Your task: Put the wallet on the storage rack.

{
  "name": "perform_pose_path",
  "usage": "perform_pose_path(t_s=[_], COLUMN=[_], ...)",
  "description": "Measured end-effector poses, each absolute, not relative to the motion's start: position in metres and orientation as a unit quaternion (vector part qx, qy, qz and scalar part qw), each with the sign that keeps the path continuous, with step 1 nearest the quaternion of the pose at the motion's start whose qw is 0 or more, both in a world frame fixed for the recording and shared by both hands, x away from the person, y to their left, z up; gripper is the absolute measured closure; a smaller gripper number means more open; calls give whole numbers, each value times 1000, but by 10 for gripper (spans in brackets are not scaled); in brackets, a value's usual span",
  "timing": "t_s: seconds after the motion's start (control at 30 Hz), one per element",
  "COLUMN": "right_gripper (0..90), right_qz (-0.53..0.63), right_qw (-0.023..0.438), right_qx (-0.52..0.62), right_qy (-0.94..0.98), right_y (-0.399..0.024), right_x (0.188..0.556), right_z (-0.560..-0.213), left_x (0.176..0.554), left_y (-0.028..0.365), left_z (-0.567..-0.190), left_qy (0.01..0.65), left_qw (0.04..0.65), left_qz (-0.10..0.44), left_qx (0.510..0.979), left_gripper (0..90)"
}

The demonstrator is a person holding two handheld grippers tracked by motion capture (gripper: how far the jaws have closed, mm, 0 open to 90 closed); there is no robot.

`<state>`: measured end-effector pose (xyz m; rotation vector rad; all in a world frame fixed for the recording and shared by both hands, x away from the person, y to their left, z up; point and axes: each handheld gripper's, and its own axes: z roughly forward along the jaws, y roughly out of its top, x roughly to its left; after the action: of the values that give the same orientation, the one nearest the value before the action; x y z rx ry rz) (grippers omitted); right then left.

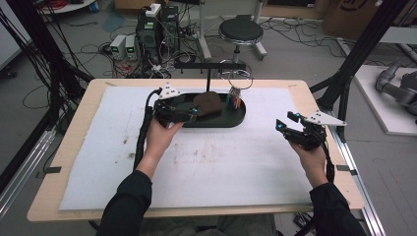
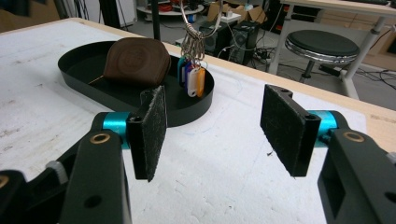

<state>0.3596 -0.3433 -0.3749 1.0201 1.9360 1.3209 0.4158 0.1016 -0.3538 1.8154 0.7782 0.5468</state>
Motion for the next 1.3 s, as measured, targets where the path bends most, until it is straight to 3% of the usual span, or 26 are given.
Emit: perform_pose_path(t_s=[0.3, 0.57, 1.3], right_gripper=[415, 407, 389], right_qz=[496, 486, 475], right_qw=[278, 267, 254], right_qx=[371, 367, 394], right_qy=[734, 747, 744], right_y=[-338, -333, -340], right_x=[362, 365, 367], right_z=[-377, -380, -389], left_x=[371, 347, 336], left_y=[130, 168, 233], left_z=[-351, -363, -396], left_qy=[277, 293, 343], left_qw=[542, 549, 543], left_qz=[229, 229, 255], left_qx=[759, 749, 723], left_gripper=[279, 272, 272])
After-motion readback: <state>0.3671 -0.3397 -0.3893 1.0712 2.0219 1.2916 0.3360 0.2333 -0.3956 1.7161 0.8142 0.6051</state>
